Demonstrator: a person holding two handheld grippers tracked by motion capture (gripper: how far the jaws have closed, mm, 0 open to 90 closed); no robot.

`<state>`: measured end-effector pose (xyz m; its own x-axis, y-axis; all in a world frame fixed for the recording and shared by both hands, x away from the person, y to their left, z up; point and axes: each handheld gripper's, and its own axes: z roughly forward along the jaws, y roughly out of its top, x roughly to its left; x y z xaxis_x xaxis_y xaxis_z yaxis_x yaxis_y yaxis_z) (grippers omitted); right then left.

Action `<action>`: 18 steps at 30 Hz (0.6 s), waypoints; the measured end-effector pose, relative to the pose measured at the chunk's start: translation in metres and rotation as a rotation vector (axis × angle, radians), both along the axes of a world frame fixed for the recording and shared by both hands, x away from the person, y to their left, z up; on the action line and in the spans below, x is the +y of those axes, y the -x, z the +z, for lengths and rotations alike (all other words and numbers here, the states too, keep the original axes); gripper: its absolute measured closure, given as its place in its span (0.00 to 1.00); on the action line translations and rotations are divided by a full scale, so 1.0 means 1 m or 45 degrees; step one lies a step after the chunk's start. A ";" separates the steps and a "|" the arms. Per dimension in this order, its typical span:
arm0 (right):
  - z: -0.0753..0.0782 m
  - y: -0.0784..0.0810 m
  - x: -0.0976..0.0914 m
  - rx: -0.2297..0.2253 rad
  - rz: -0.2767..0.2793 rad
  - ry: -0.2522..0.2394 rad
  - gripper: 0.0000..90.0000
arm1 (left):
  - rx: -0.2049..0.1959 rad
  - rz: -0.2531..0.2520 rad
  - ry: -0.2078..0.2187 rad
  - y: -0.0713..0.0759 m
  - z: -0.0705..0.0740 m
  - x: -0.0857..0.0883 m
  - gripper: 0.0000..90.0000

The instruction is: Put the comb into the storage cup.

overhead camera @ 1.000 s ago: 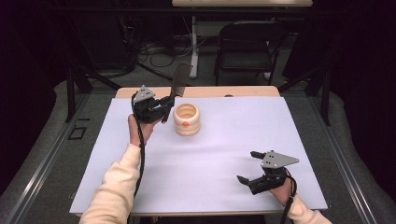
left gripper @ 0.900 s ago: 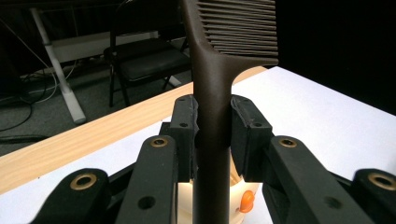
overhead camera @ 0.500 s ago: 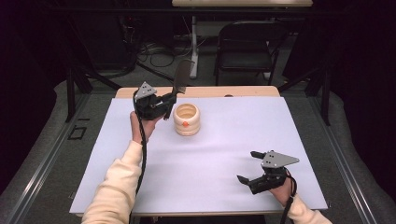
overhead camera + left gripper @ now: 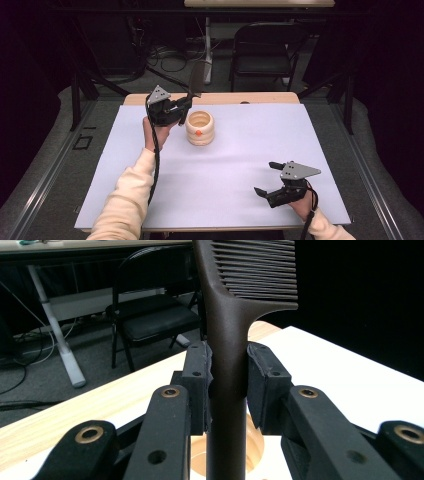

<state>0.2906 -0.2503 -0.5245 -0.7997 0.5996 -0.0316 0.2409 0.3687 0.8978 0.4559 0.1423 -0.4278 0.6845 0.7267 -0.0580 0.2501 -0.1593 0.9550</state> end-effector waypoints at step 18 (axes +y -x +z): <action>0.000 0.000 0.000 0.009 -0.003 -0.003 0.00 | -0.040 0.024 0.039 -0.005 -0.004 -0.006 0.81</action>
<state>0.2907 -0.2501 -0.5246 -0.7985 0.6014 -0.0247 0.2480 0.3661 0.8969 0.4613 0.1364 -0.4320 0.6724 0.7378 -0.0590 0.2227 -0.1256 0.9668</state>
